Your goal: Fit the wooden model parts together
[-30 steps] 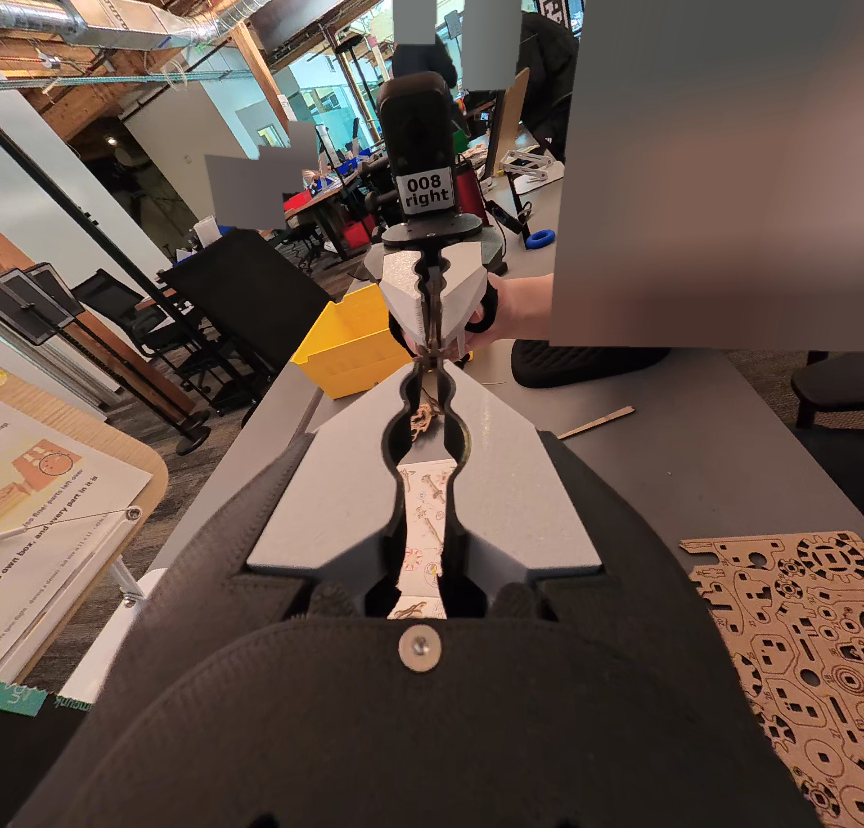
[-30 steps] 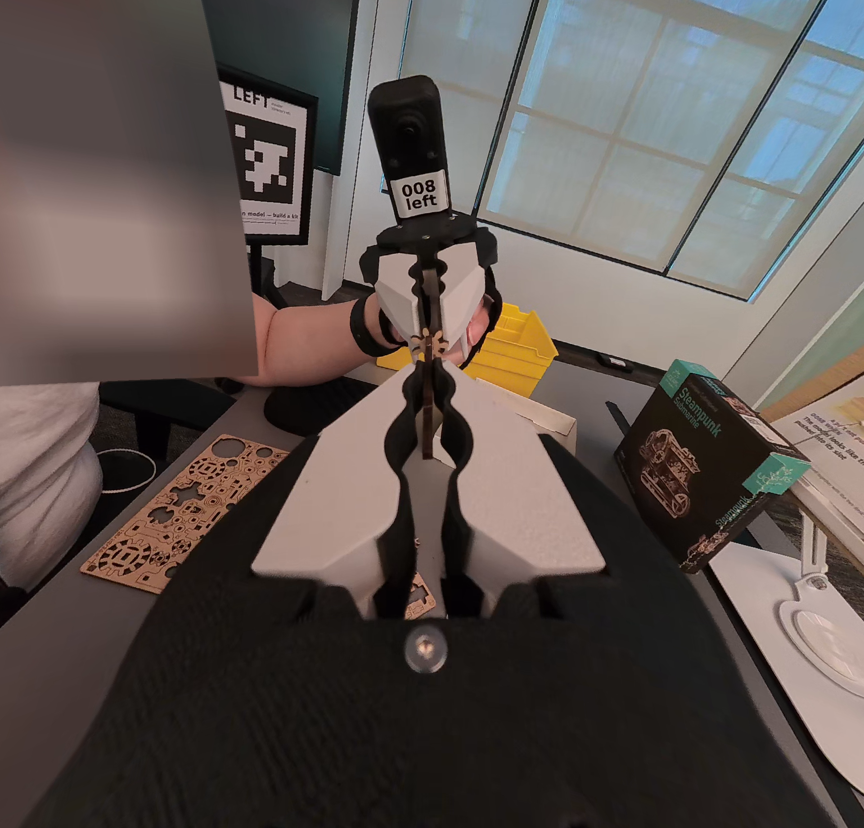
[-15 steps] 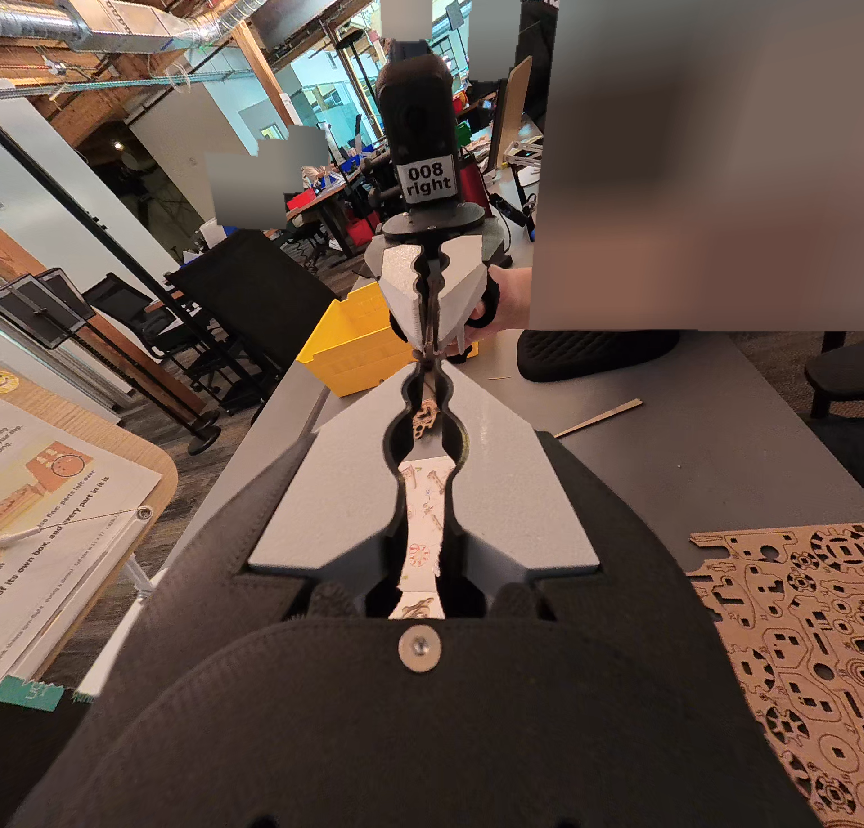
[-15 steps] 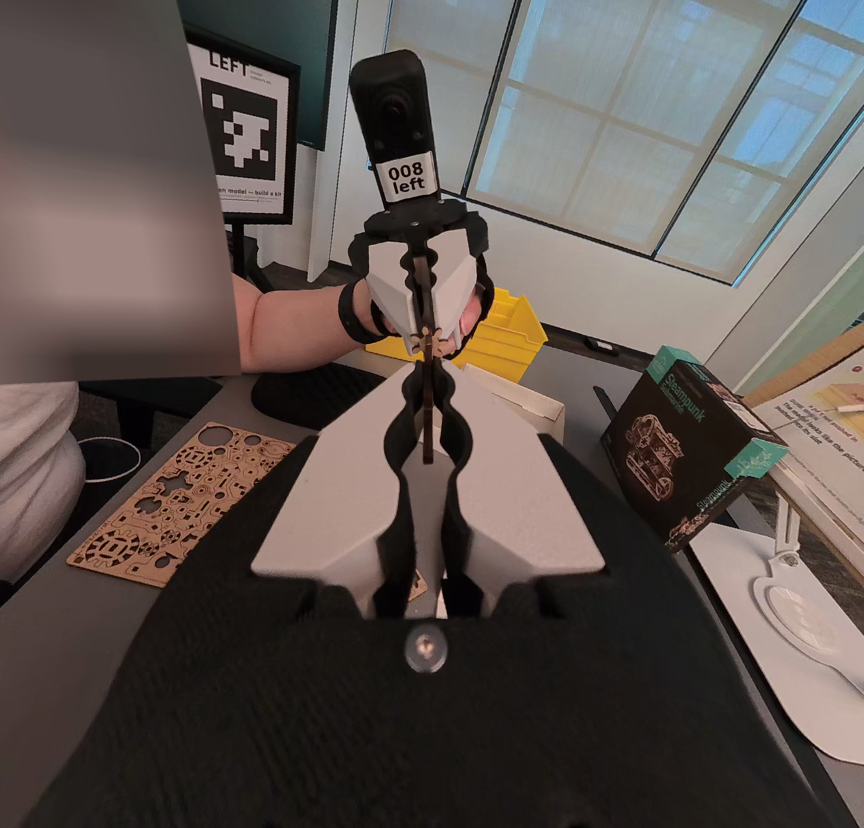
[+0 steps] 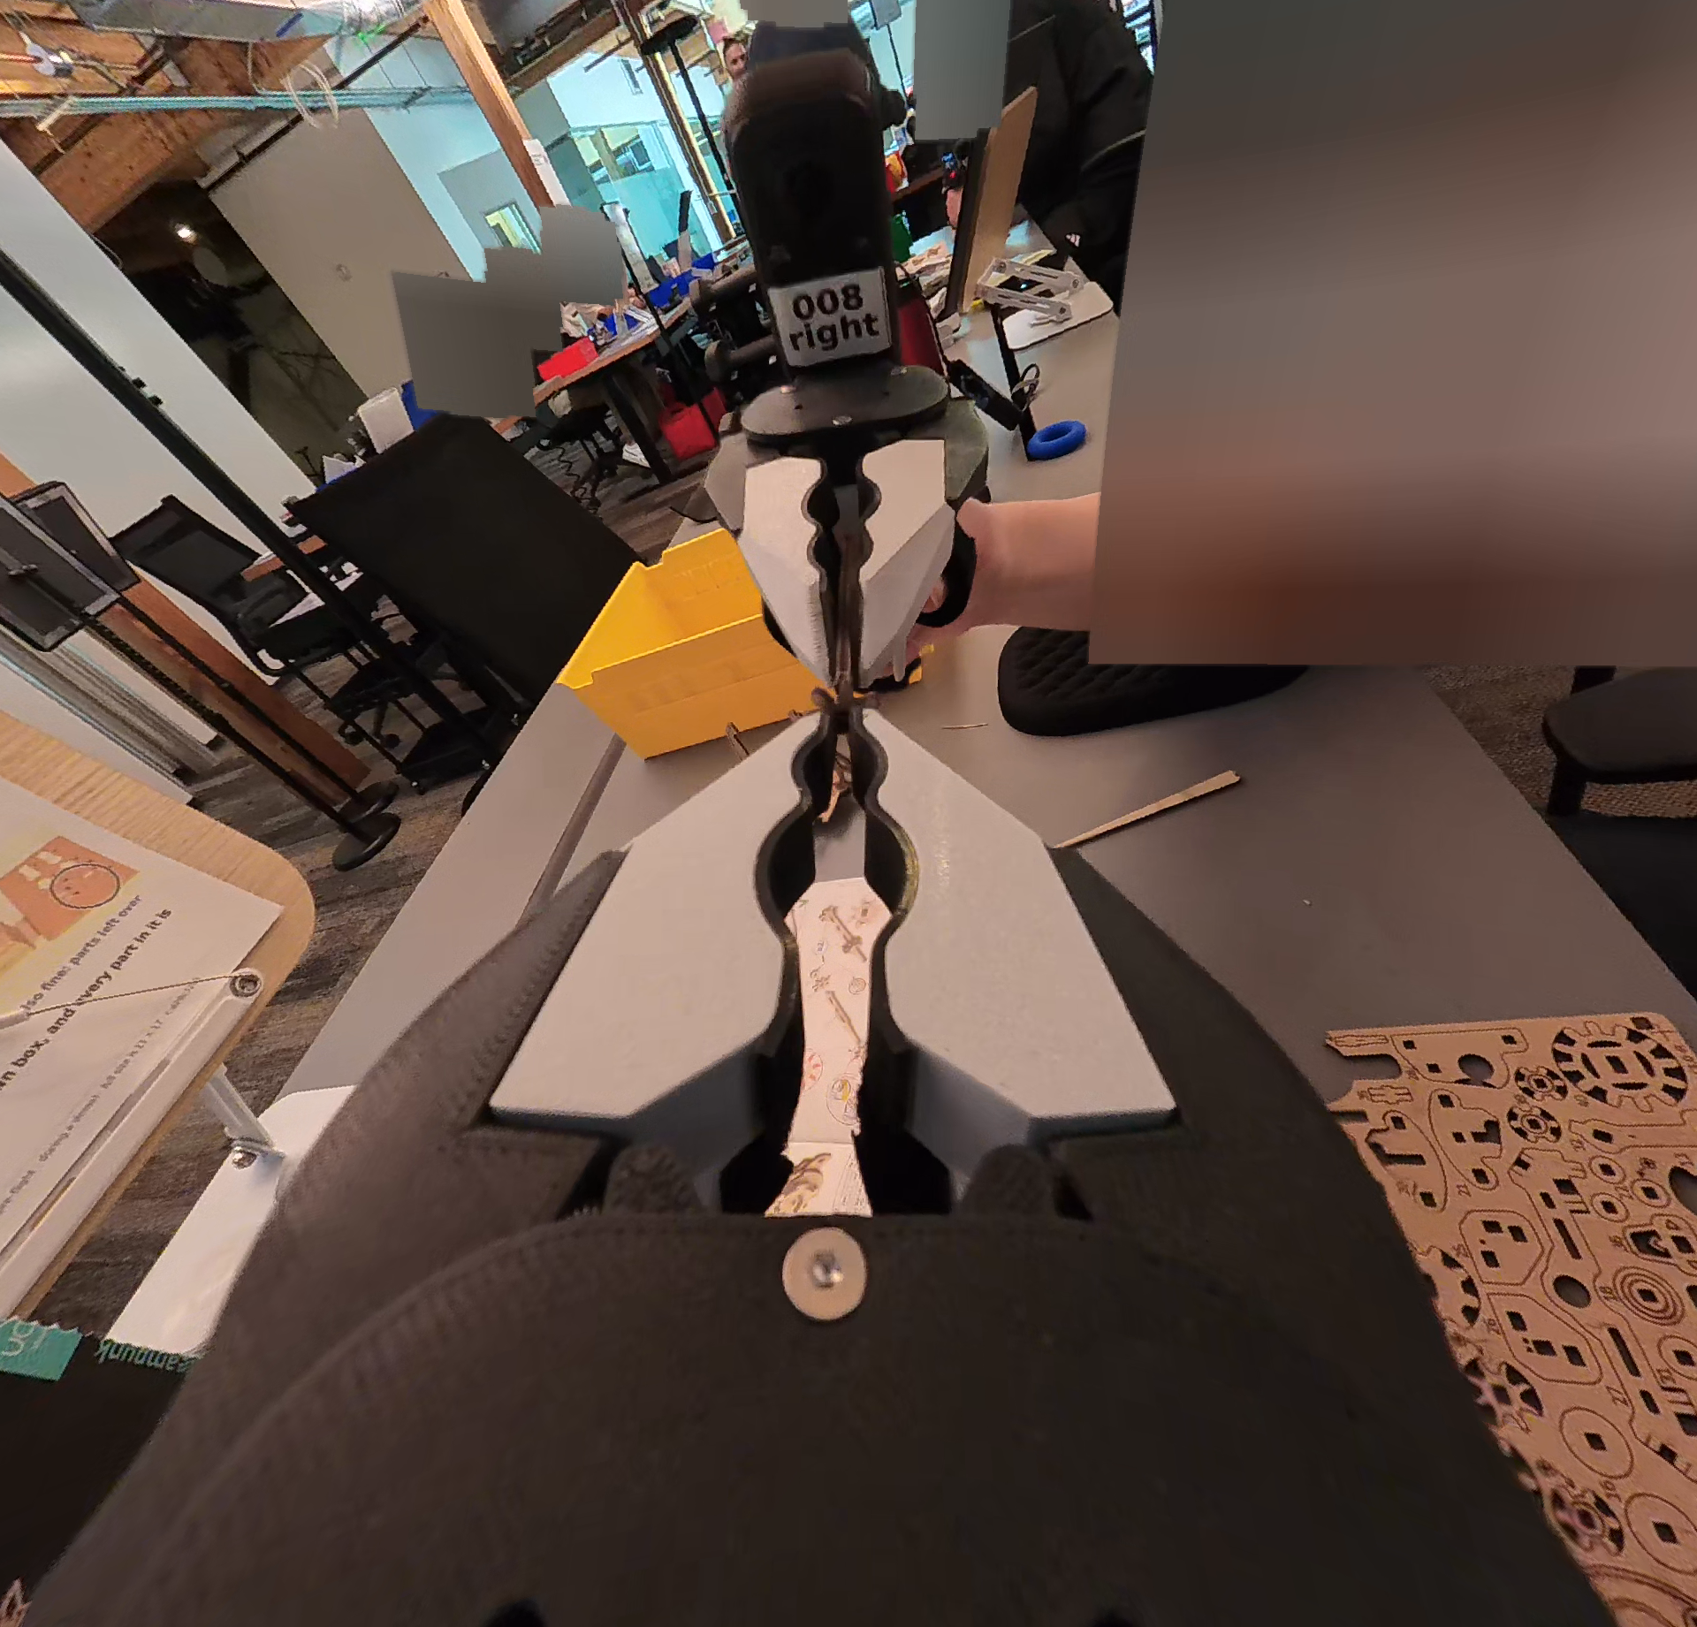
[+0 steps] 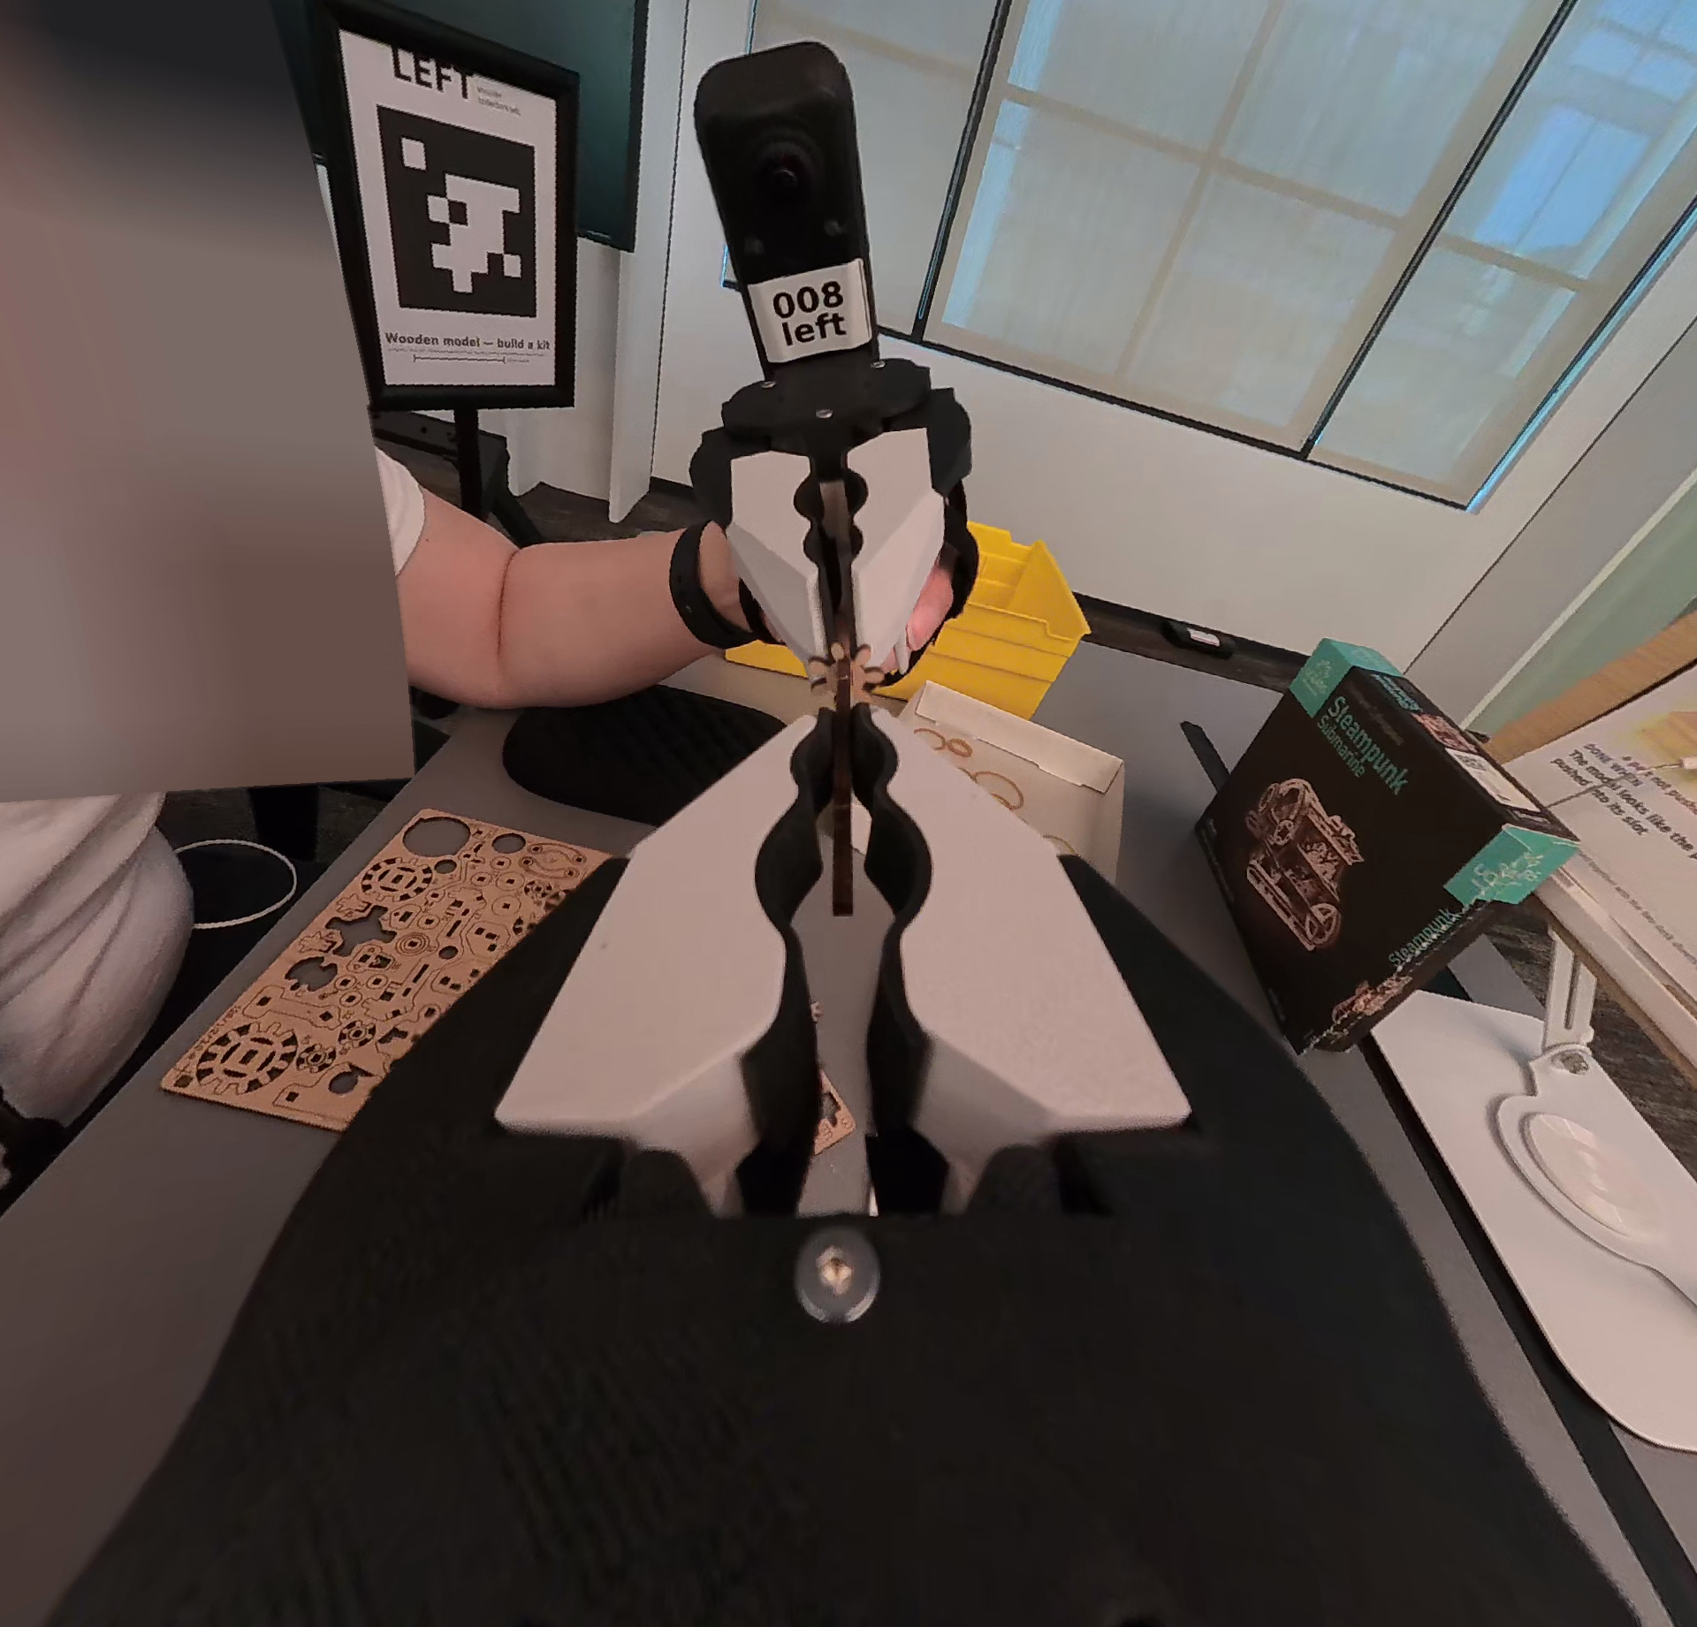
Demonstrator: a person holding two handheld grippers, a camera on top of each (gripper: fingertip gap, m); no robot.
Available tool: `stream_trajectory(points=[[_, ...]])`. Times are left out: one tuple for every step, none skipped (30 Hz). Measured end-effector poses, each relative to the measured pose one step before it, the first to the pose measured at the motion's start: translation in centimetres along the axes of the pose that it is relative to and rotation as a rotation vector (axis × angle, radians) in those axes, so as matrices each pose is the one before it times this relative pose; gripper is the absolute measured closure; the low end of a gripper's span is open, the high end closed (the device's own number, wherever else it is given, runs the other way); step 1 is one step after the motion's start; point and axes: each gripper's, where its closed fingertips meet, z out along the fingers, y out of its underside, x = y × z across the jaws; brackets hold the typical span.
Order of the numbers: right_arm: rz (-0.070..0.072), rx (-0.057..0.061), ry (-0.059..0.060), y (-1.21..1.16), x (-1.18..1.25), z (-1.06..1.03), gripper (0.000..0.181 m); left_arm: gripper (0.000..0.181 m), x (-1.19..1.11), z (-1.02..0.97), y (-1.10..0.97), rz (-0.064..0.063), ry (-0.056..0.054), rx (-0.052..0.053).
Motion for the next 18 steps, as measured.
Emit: stream_trajectory(points=[[0.0048,0.0076,0.0027,-0.08,0.059,0.014,0.18,0.181,-0.045,-0.023,-0.035,-0.0009,-0.0027,0.0025],[0.0055,-0.0037,-0.0042,0.077,-0.026,0.016,0.179,0.181,0.016,0.018,0.134,-0.0006,0.0014,-0.0086],[-0.0014,-0.0114,0.005,0.183,0.077,0.019,0.179,0.181,-0.075,0.027,0.179,0.0016,-0.0047,-0.0109],[-0.0062,-0.0064,0.0062,0.092,0.069,-0.006,0.18,0.181,0.005,0.02,0.05,0.001,-0.0003,-0.0021],[0.0013,-0.002,-0.004,0.003,-0.073,0.002,0.18,0.181,0.042,-0.013,-0.001,-0.0026,0.0041,0.0005],[0.001,-0.0004,0.0032,-0.008,0.036,0.032,0.18,0.181,-0.066,-0.03,0.008,0.0003,-0.0034,-0.0014],[0.0031,-0.003,0.0039,0.053,0.06,0.043,0.18,0.181,-0.009,-0.03,0.073,0.0031,-0.0003,-0.0059],[0.0008,-0.0037,-0.0022,0.067,-0.033,0.038,0.179,0.181,0.025,-0.004,0.036,0.001,0.0008,-0.0034],[-0.0003,-0.0022,0.0011,0.029,0.014,-0.003,0.179,0.181,-0.008,0.013,0.042,-0.0003,-0.0014,-0.0047],[-0.002,-0.0024,-0.0008,0.038,-0.017,-0.008,0.179,0.181,0.022,0.011,-0.007,0.0016,0.0003,-0.0006],[0.0013,-0.0001,-0.0023,-0.004,-0.021,-0.01,0.18,0.181,0.02,0.01,0.019,-0.0015,0.0016,-0.0012],[0.0018,-0.0038,-0.0004,0.051,-0.006,0.023,0.179,0.181,0.034,-0.013,0.039,0.0,0.003,-0.0026],[-0.0013,-0.0031,-0.0043,0.05,-0.086,0.028,0.179,0.181,0.111,-0.017,0.046,0.002,0.0069,-0.0035],[0.0002,-0.0053,-0.0076,0.084,-0.121,0.035,0.179,0.181,0.077,-0.007,0.067,0.0029,0.004,-0.0066],[-0.0039,-0.005,0.0046,0.049,0.036,0.026,0.179,0.181,-0.041,-0.002,0.044,0.004,-0.0045,-0.0052],[0.0,0.0002,0.0004,0.007,0.007,0.011,0.179,0.181,0.022,0.004,-0.006,-0.0021,0.0013,-0.0018],[0.0021,-0.0009,-0.0017,0.015,-0.021,0.008,0.179,0.181,0.021,-0.008,0.003,-0.0018,0.0018,-0.0004],[0.0007,0.0011,-0.0041,-0.004,-0.06,-0.004,0.179,0.181,0.078,0.002,-0.004,-0.0016,0.0057,0.0007]])
